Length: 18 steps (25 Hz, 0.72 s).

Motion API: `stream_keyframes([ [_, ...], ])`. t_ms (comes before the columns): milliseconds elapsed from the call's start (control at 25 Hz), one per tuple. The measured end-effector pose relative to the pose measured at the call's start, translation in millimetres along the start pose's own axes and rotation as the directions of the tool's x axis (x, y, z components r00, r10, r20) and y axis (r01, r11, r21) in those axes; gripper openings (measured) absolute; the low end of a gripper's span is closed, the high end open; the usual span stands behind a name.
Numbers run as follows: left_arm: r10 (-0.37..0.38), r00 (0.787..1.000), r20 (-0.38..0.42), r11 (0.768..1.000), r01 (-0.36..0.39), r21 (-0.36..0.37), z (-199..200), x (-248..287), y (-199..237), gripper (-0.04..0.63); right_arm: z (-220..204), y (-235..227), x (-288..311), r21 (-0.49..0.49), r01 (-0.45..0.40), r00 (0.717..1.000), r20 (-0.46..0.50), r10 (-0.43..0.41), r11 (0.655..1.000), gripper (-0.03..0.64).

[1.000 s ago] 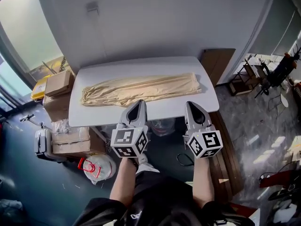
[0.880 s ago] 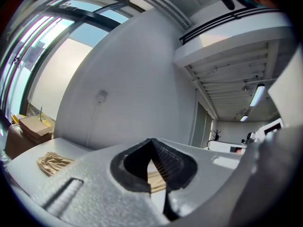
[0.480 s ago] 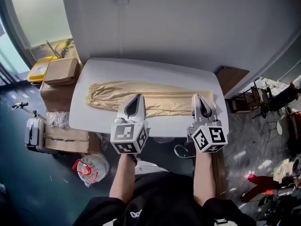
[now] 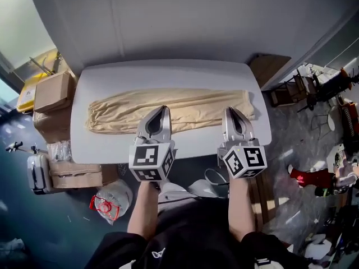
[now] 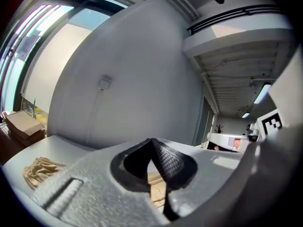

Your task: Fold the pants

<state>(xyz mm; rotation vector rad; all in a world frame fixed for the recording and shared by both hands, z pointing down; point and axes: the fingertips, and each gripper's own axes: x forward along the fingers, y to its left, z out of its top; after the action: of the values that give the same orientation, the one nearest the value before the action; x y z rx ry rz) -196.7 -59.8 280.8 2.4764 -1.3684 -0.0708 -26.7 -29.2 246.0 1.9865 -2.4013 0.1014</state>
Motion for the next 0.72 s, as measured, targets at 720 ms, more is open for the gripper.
stream_keyframes([
  [720, -0.106, 0.992, -0.072, 0.994, 0.106, -0.003, -37, 98, -103, 0.005, -33, -132, -32, 0.075, 0.112, 0.993, -0.054, -0.108, 0.991, 0.005],
])
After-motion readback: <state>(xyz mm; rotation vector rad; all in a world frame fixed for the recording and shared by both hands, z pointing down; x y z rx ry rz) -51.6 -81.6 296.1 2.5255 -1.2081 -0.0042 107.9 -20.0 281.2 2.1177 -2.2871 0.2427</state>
